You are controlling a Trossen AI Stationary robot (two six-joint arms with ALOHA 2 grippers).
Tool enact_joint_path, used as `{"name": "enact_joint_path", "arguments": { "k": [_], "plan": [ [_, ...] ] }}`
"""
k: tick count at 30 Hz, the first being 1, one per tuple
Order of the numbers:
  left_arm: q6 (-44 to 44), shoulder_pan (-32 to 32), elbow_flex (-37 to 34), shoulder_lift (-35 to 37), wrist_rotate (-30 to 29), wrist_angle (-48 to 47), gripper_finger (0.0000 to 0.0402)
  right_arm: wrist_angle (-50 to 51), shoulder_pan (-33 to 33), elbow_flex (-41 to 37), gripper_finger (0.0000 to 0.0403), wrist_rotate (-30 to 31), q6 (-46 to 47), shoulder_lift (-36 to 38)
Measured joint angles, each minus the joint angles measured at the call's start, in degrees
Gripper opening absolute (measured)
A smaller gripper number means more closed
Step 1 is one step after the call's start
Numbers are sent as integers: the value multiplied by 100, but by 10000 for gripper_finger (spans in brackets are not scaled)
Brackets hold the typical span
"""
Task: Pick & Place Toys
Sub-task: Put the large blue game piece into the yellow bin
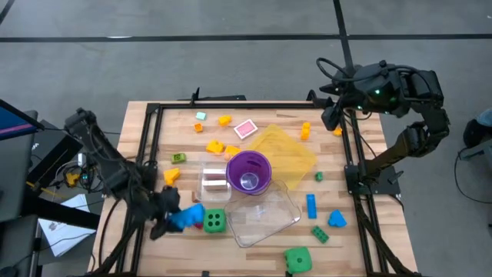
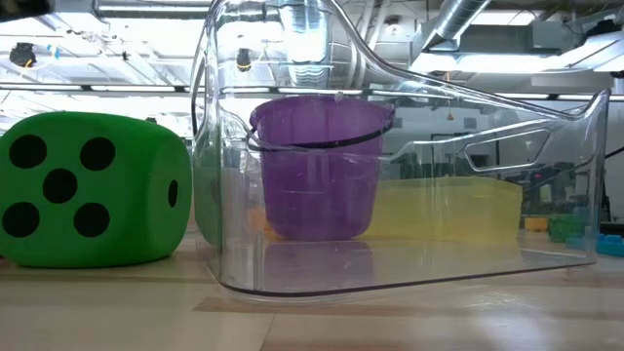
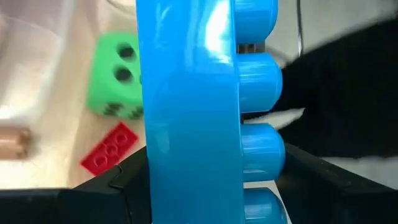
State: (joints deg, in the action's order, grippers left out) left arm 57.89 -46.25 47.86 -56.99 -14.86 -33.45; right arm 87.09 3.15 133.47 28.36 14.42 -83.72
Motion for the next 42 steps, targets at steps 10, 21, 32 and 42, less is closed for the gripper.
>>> {"name": "enact_joint_path", "arguments": {
  "k": [10,21,32,42],
  "plan": [
    [547,2153,0,646,825,744,256,-1137,1,-4,191,-941,-1164,-178],
    [494,4486,55,334,2456,2219,256,-1699,-47,-4,205,-2243,-2749,-937],
    [-59,5494,1089,-1046,4016,2284,256,-1714,-172,146,229,-3174,-3497,-1699],
    [269,6030,1427,-1835,5458,2499,256,-1726,-415,143,228,-3155,-4129,-1998]
  ]
}}
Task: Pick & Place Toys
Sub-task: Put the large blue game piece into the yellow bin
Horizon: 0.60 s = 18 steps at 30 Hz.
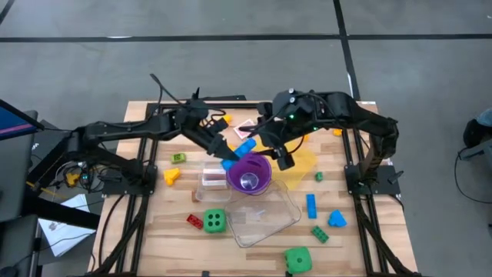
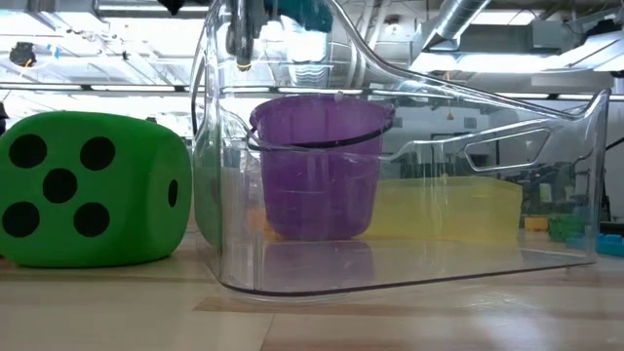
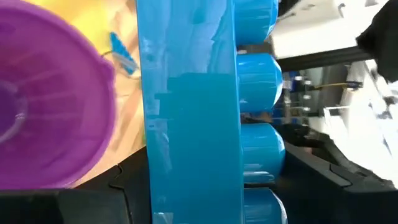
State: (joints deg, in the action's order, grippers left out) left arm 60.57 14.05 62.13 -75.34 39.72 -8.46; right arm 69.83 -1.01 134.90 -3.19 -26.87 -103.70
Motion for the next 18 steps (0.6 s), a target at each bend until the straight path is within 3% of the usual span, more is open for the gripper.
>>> {"name": "enact_joint_path", "arguments": {
  "k": [6,18],
  "plan": [
    [441,72,-9,-215,627,563,256,-197,-5,2,228,9,-45,-275],
    [613,90,-5,-89,1034,750,256,-215,-85,1,228,5,-57,-658]
  ]
}}
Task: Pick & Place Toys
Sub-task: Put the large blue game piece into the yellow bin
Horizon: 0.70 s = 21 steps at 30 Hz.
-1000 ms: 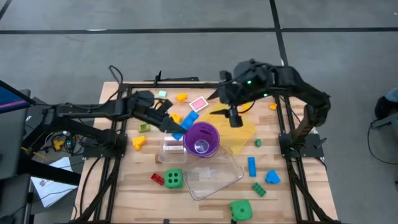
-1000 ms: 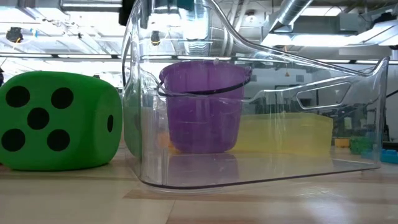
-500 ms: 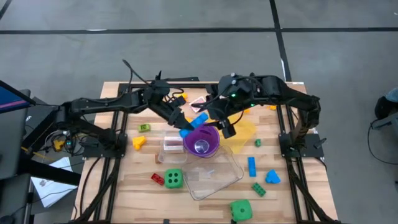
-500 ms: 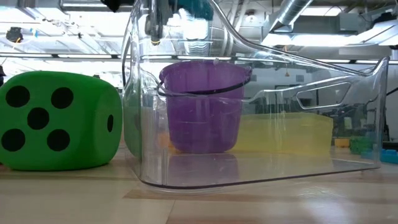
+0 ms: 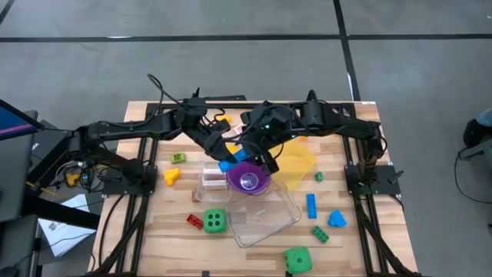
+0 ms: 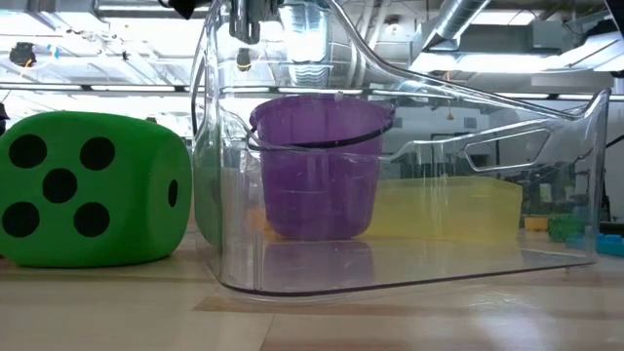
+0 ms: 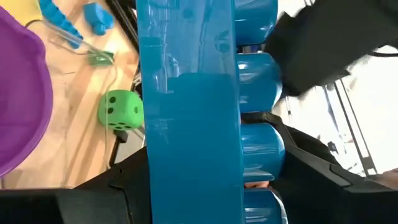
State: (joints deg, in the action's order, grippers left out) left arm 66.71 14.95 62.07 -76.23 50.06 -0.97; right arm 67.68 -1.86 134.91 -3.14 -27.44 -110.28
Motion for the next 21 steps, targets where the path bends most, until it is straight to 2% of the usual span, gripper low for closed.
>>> {"name": "enact_joint_path", "arguments": {
  "k": [5,21],
  "plan": [
    [10,56,-6,86,238,-16,256,0,-93,-1,228,12,-2,-82],
    [132,56,-8,101,375,413,256,-46,-63,-61,227,4,8,-83]
  ]
}}
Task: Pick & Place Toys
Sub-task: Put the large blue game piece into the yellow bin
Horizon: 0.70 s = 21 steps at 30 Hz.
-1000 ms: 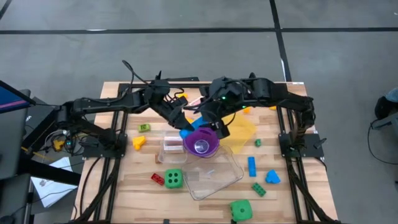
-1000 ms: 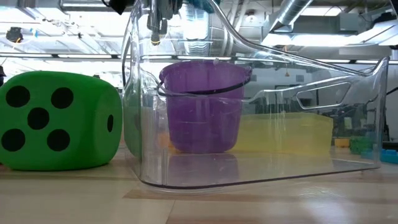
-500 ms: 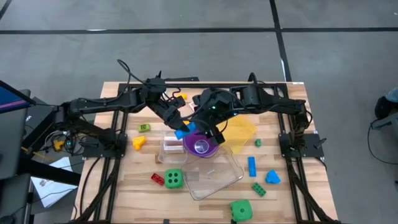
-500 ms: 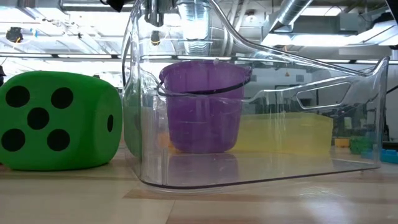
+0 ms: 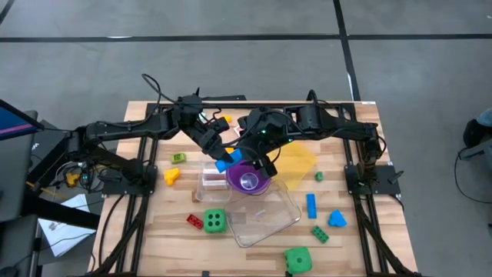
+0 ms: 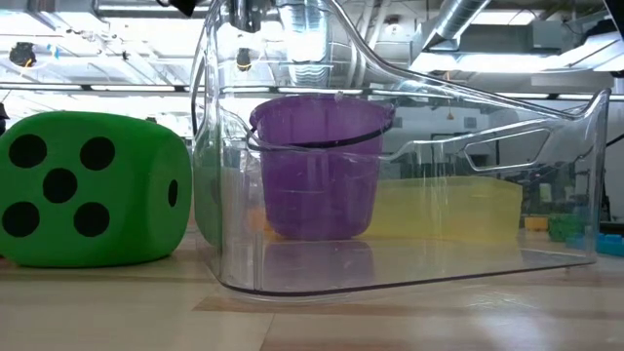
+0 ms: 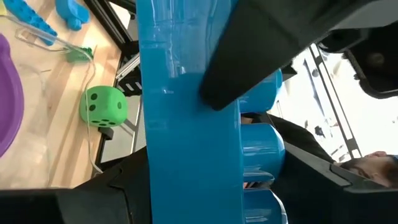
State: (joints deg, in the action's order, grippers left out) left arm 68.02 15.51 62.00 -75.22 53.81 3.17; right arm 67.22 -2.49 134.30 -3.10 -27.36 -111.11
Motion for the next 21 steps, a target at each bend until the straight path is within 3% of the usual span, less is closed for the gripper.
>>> {"name": "enact_joint_path", "arguments": {
  "k": [4,10,21],
  "plan": [
    [1,0,0,0,1,-11,256,-13,-1,0,207,13,36,0],
    [-11,-2,0,-2,6,-16,260,-11,8,0,128,11,38,0],
    [-698,217,0,-7,167,-48,289,76,117,2,129,27,445,4]
  ]
}}
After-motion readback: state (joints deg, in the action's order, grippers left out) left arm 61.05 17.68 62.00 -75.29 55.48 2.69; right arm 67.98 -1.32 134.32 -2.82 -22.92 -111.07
